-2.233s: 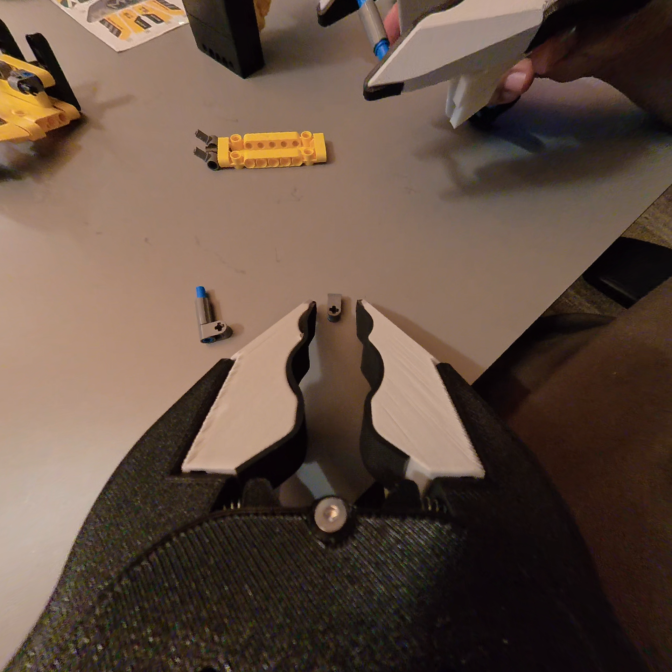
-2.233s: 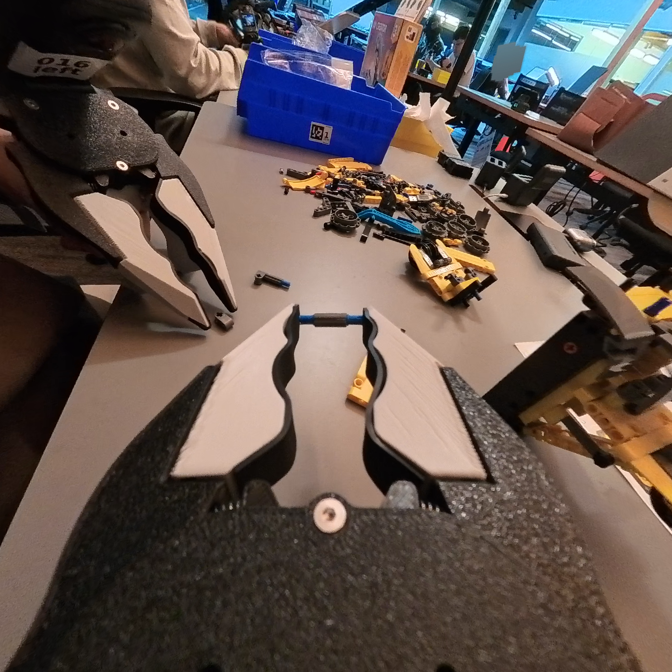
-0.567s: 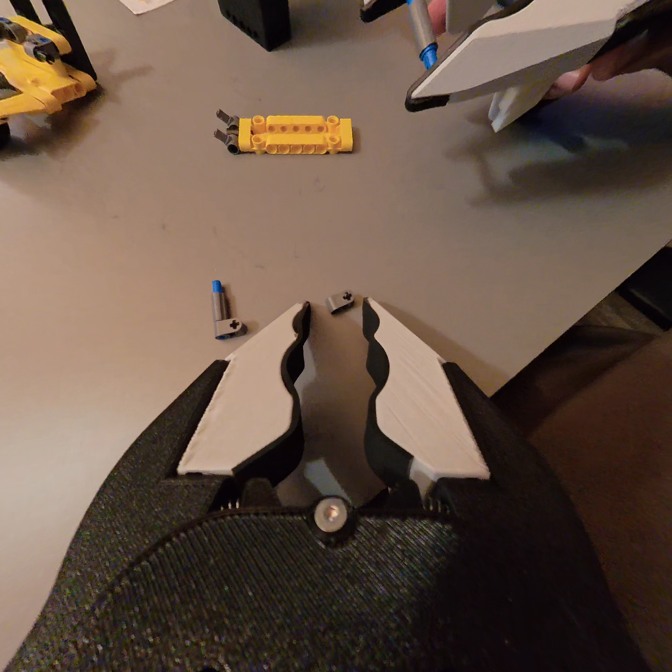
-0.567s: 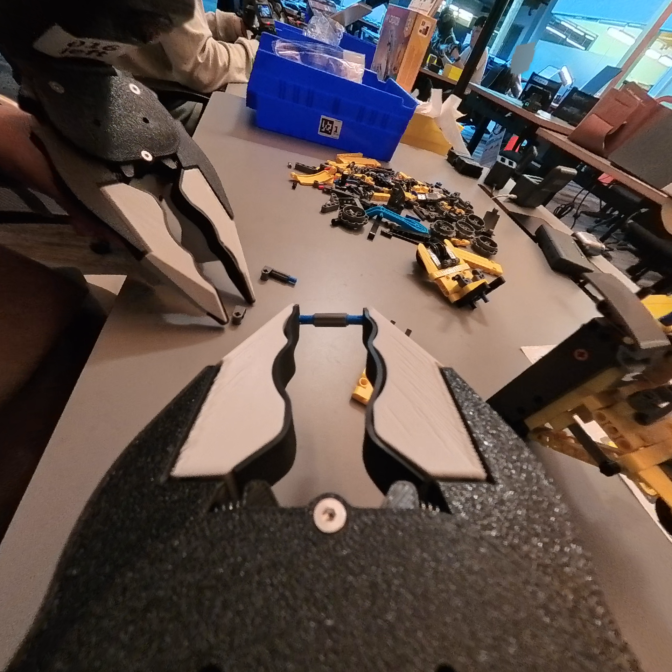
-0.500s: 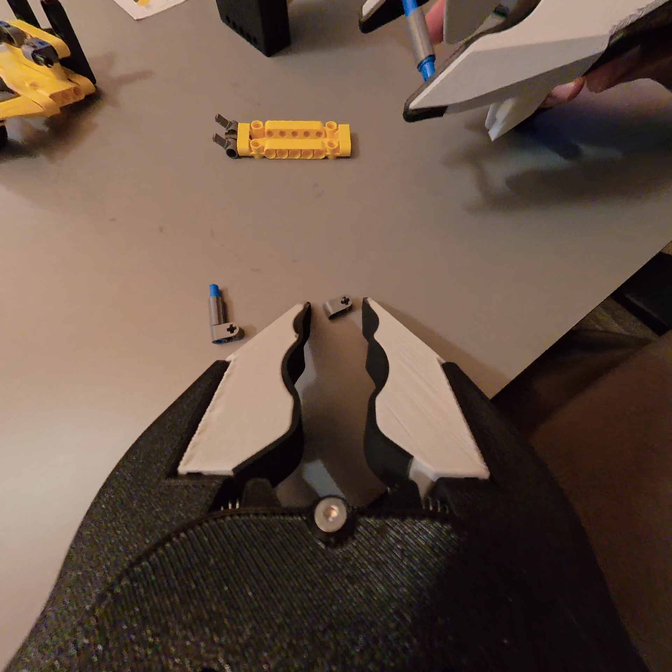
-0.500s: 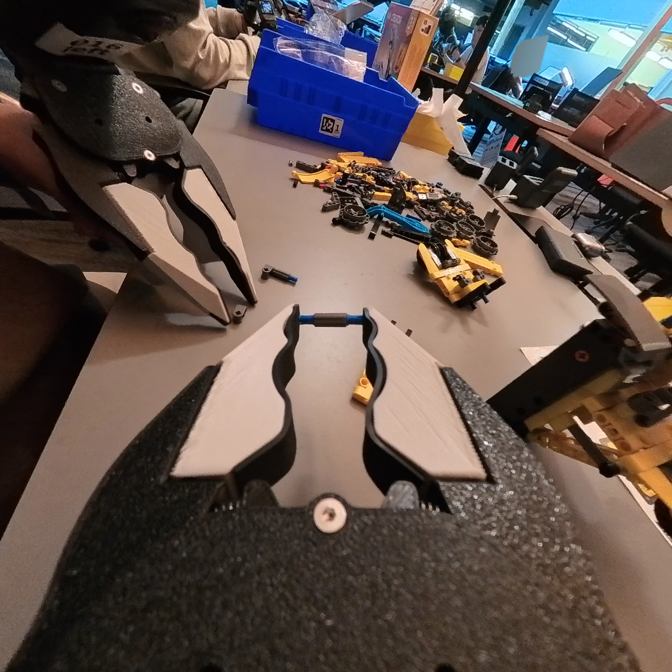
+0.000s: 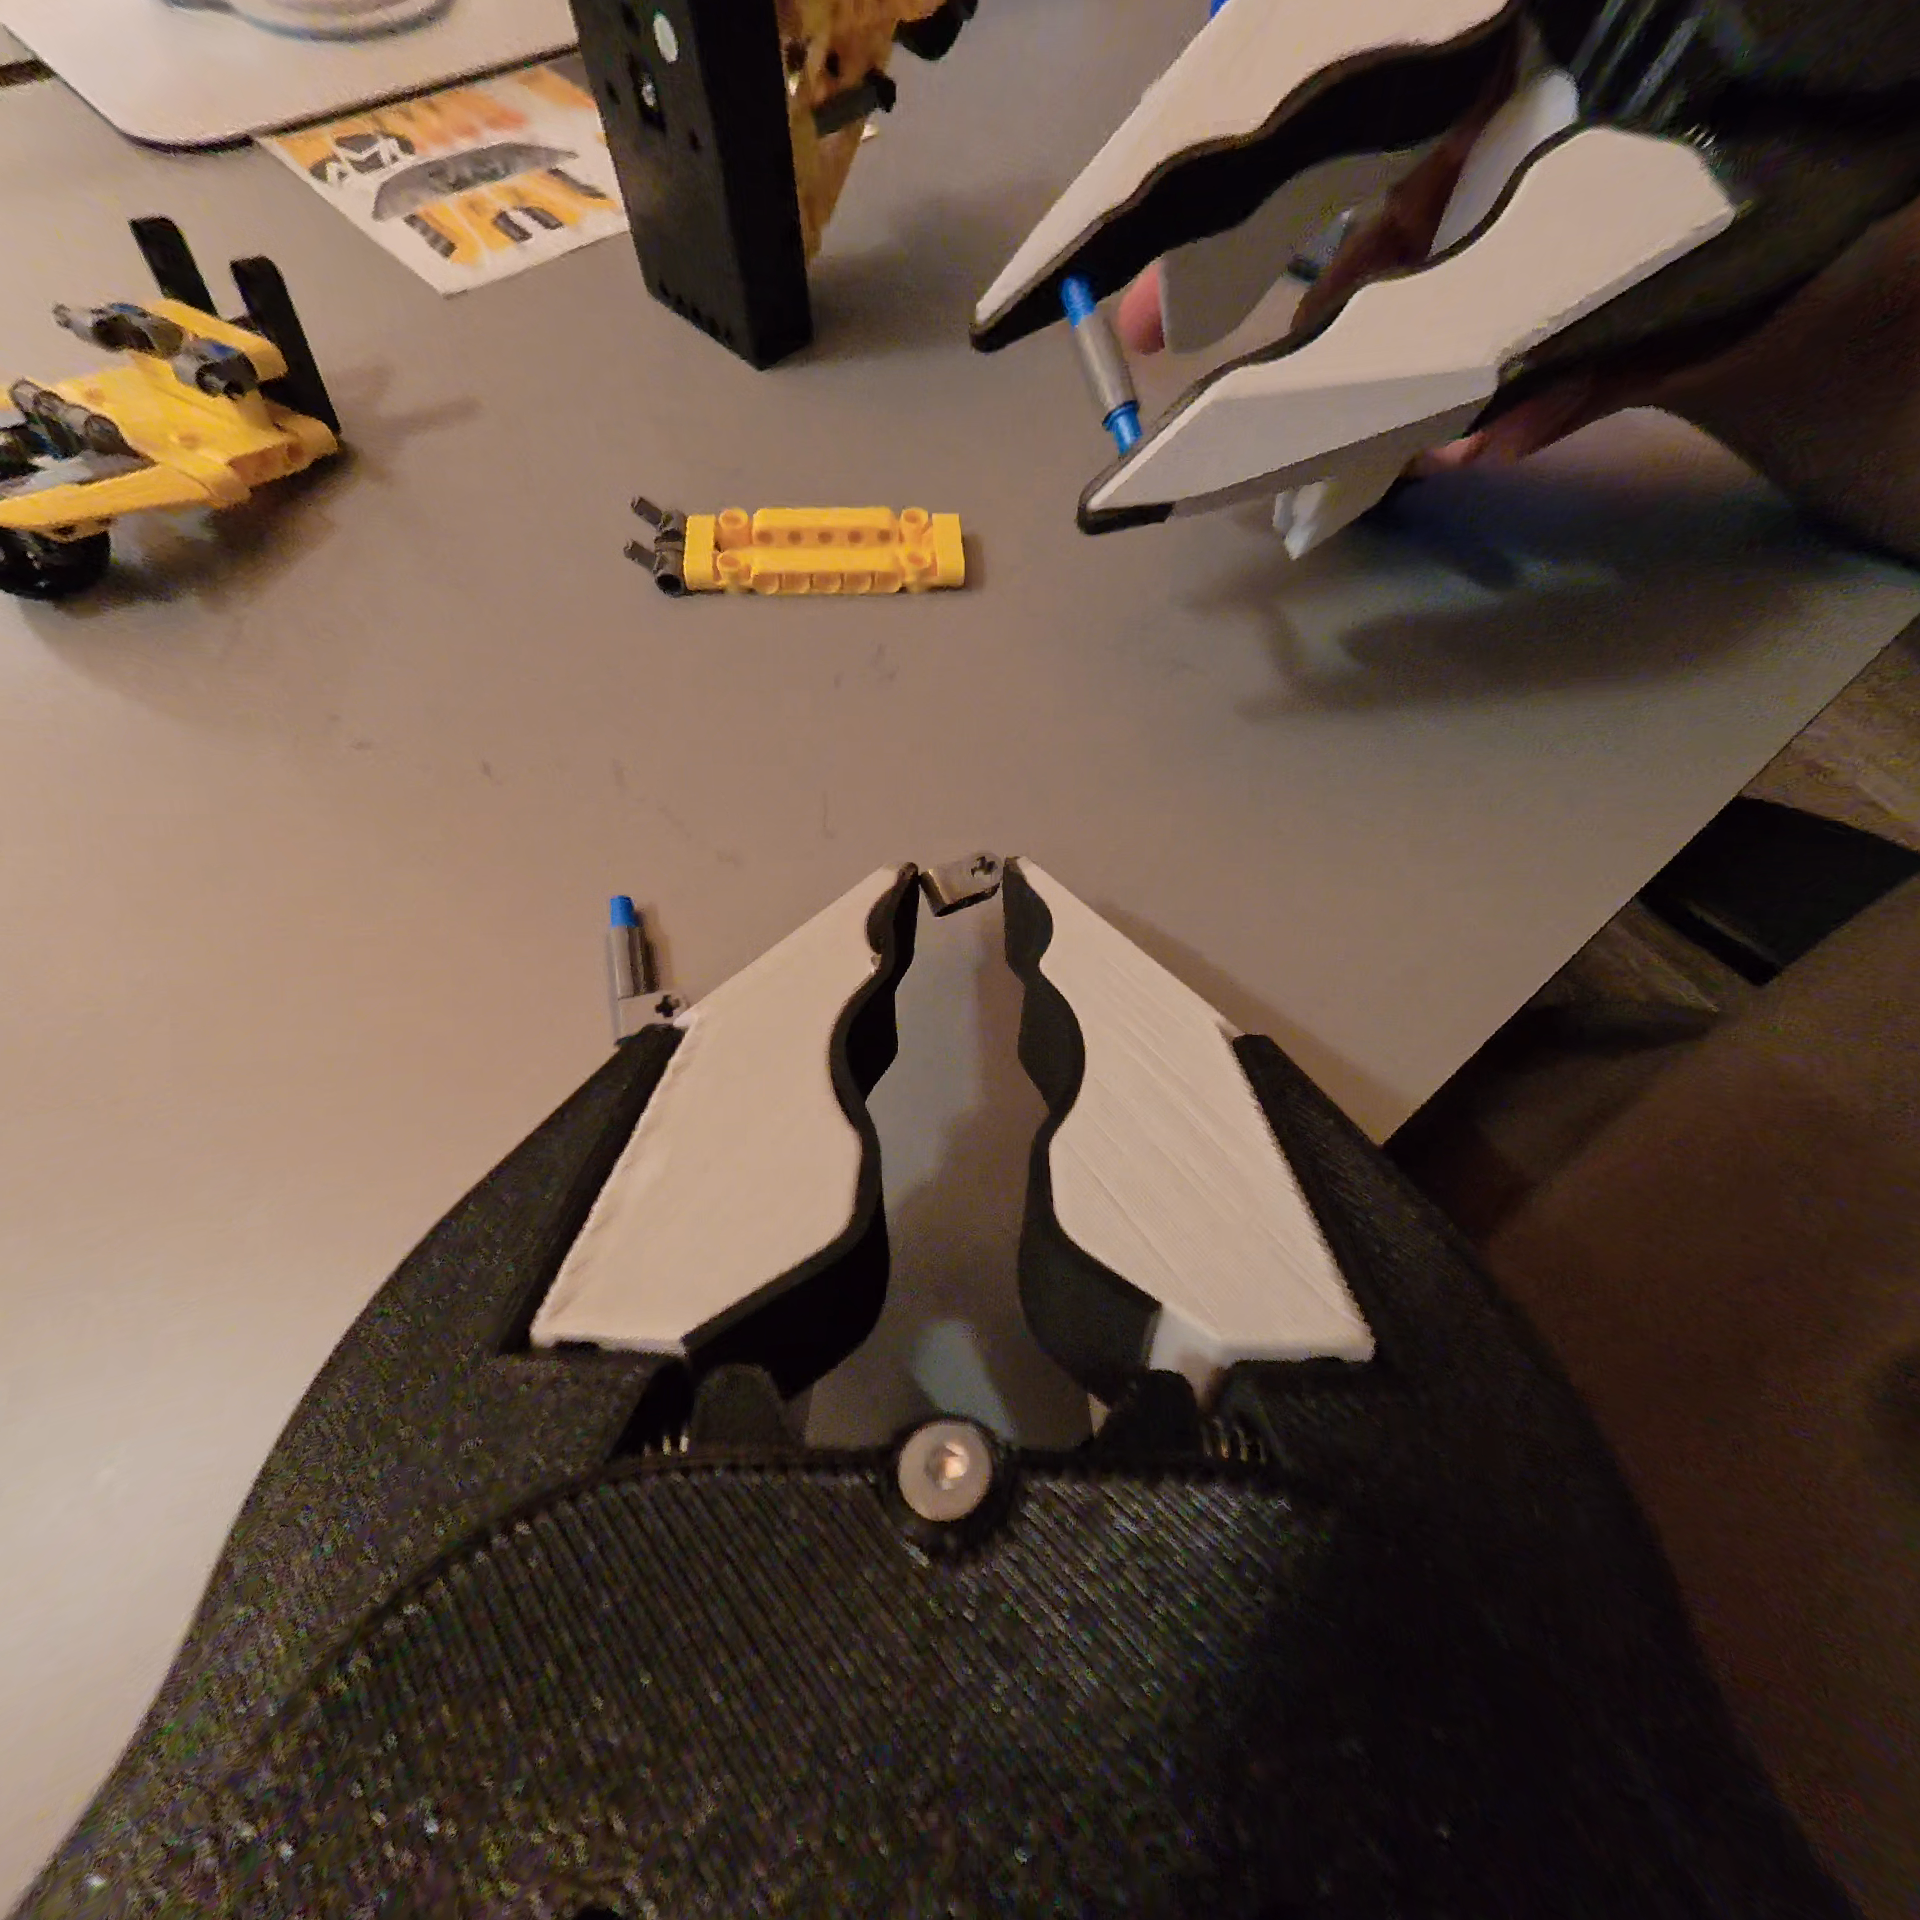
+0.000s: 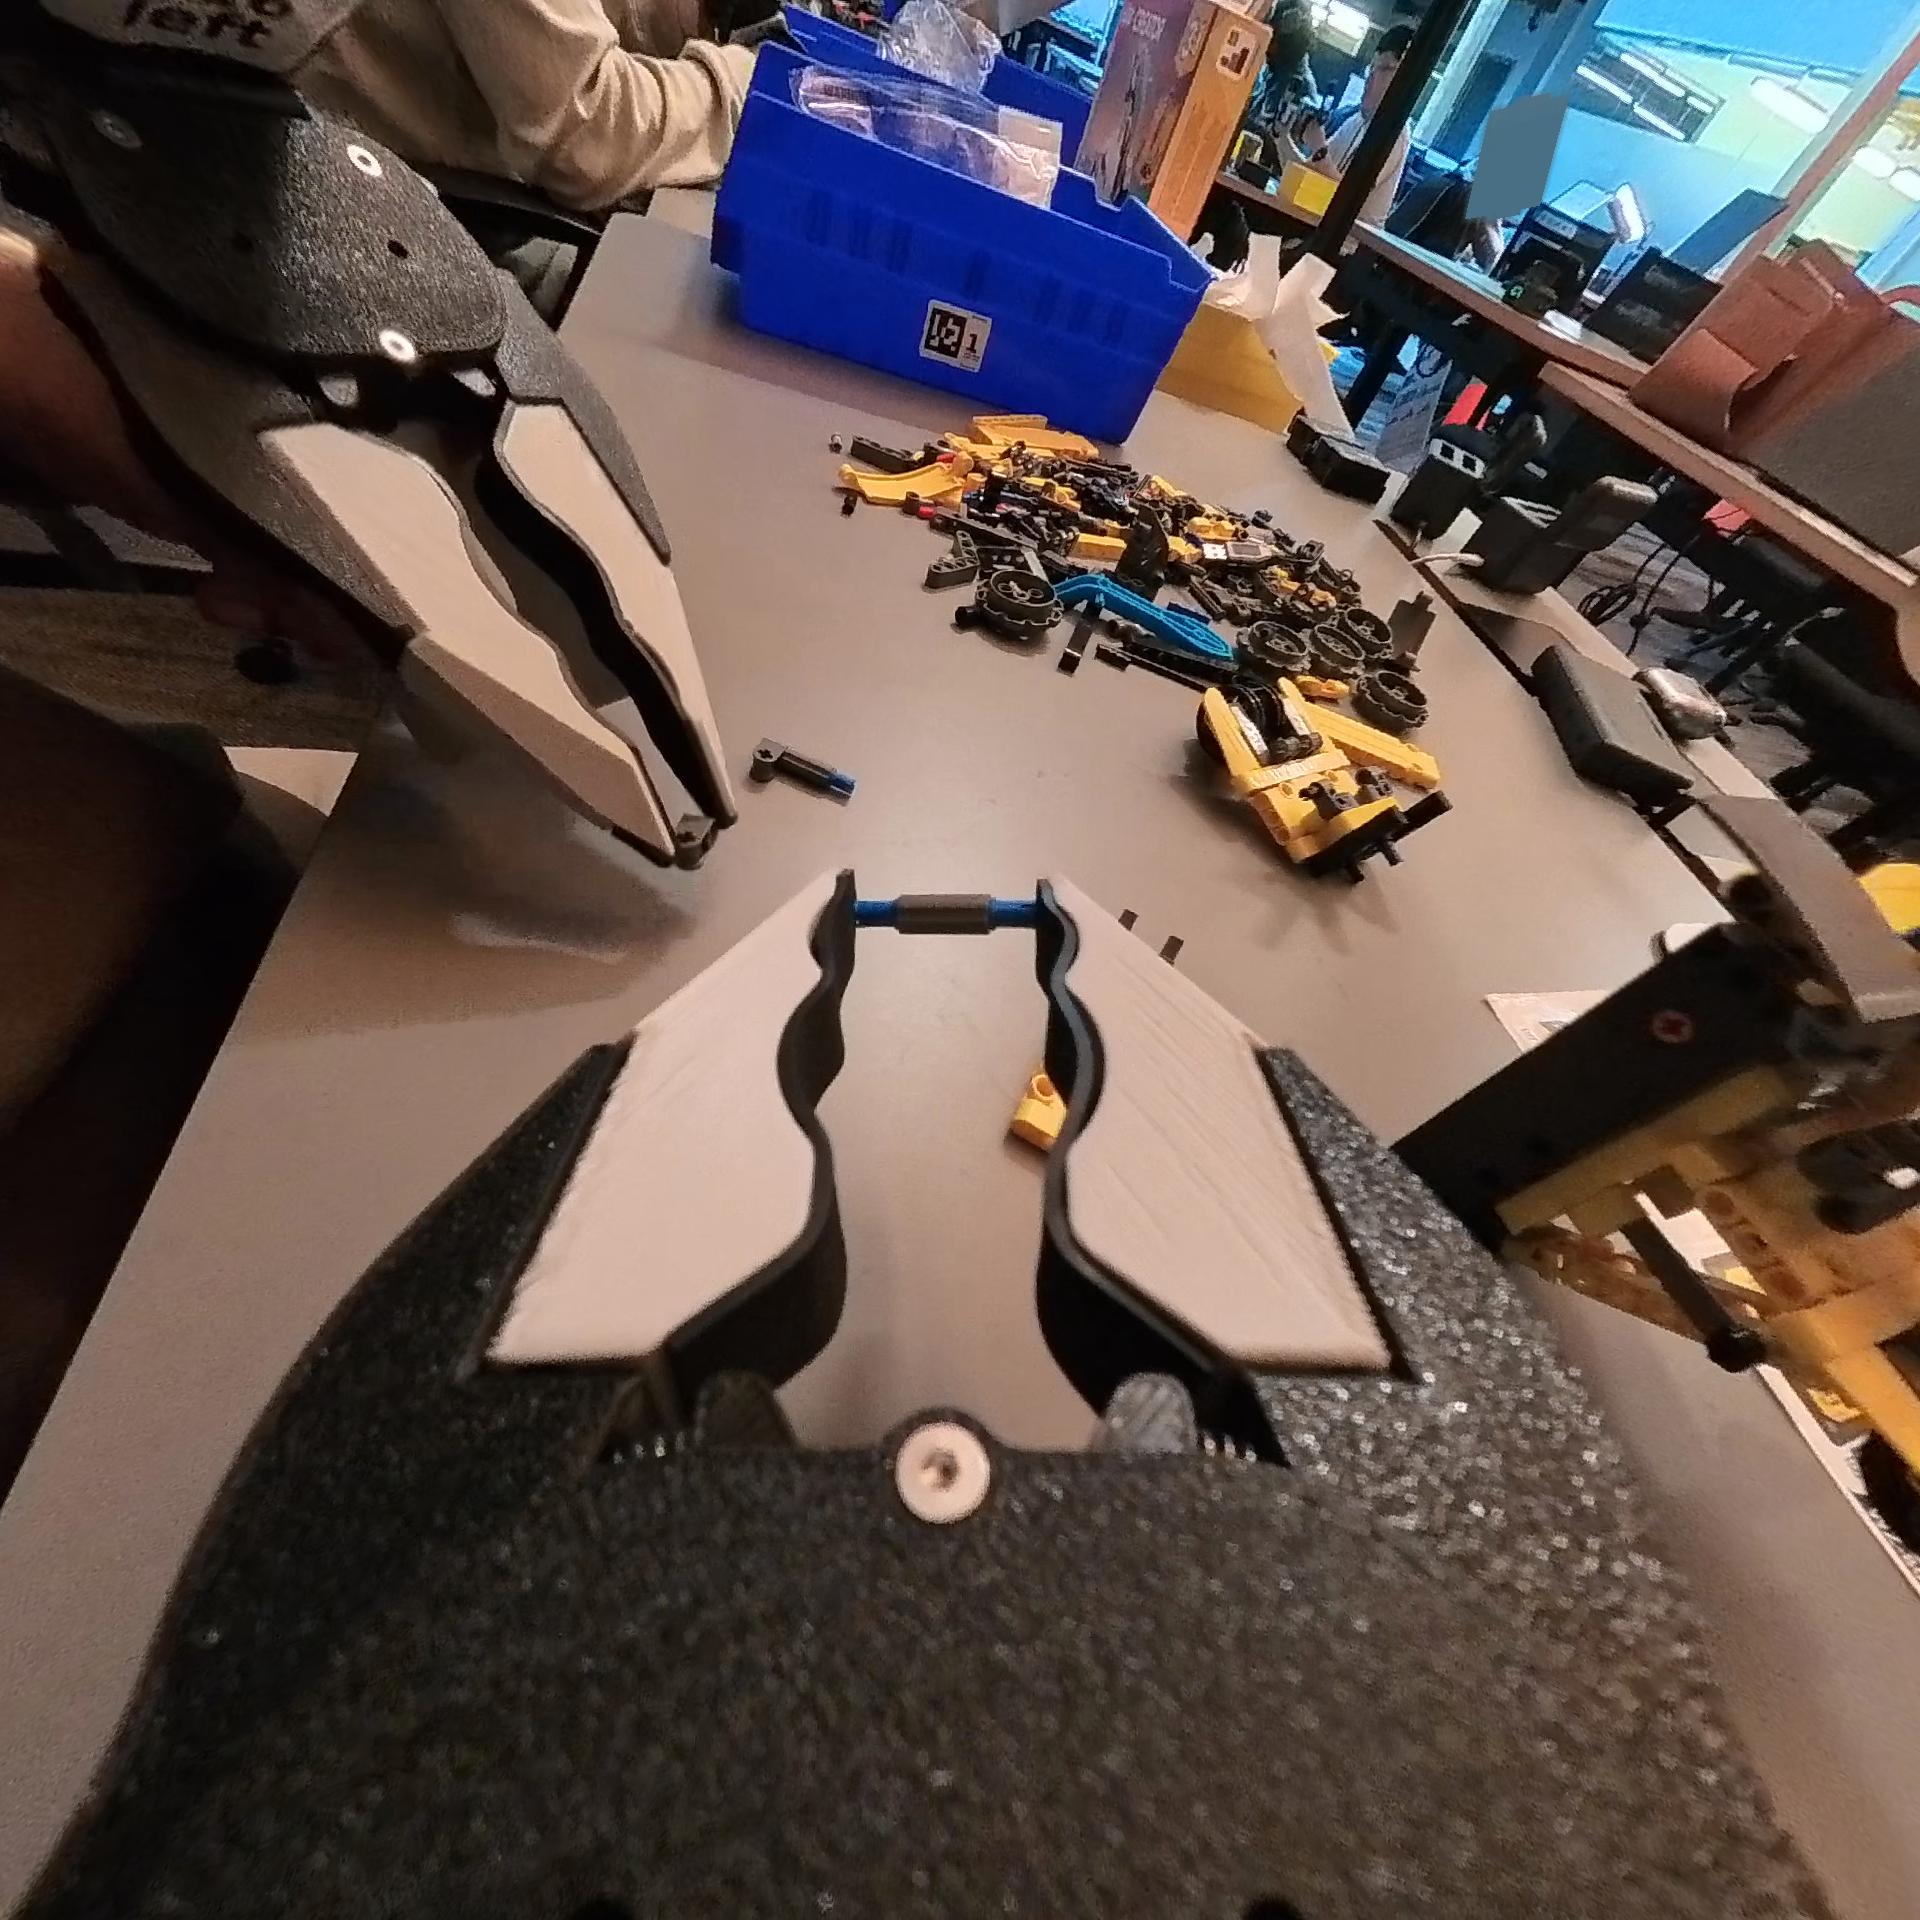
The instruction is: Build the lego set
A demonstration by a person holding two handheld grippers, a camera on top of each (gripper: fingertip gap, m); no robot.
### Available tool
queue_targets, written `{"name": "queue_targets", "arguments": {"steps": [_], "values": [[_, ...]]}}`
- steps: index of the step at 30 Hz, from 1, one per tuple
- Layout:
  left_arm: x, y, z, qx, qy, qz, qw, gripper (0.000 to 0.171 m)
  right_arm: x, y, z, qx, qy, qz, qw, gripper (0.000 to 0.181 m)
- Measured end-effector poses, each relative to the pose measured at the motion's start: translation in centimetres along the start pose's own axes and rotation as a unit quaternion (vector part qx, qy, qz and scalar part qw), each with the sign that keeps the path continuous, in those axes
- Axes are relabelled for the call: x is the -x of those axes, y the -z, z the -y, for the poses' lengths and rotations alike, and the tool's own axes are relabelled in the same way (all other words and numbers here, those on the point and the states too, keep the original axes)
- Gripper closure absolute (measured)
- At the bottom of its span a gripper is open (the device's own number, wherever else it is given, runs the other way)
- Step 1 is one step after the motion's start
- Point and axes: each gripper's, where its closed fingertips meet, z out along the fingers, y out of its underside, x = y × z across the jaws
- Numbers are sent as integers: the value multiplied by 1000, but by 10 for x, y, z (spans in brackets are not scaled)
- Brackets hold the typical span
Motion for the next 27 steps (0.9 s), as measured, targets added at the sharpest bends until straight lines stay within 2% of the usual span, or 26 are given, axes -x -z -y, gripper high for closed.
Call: {"name": "queue_targets", "arguments": {"steps": [4, 7, 12, 17, 20, 24, 27], "values": [[3, -2, 1, -12, -12, 10, 1000, 159, 8, -3, -4, 18, 4, 16, 1000, 147], [5, 2, 12, -44, -19, 18, 999, 159, 35, -7, -13, 64, -25, 87, 994, 147], [2, -1, 8, -32, -3, 4, 999, 159, 40, -12, -32, 132, -52, 102, 985, 147], [2, -3, 7, -29, -5, 7, 1000, 159, 29, -13, -47, 172, -105, 89, 975, 147], [2, -4, 9, -29, -9, 9, 999, 159, 30, -13, -62, 217, -108, 90, 966, 144], [2, -4, 8, -29, -14, 11, 999, 159, 30, -13, -62, 215, -104, 88, 967, 146], [2, -3, 10, -34, -16, 13, 999, 159, 26, -13, -56, 196, -109, 83, 971, 141]]}}
